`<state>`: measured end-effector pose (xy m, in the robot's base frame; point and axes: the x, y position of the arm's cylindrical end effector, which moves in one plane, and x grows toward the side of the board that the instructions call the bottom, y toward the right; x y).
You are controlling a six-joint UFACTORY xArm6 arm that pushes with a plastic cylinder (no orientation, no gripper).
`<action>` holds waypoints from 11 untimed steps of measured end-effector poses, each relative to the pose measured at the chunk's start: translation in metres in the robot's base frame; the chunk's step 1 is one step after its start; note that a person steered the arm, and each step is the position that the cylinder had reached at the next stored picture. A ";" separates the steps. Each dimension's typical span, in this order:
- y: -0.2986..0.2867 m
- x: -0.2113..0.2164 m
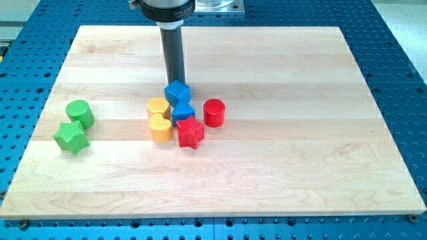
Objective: Move the green circle to the left of the hexagon
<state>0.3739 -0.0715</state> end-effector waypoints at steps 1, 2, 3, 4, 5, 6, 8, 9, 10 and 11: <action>0.002 0.006; -0.072 0.000; -0.173 0.001; -0.226 0.034; -0.213 0.088; -0.180 0.081; -0.178 0.073; -0.130 0.100; -0.116 0.060; -0.137 0.073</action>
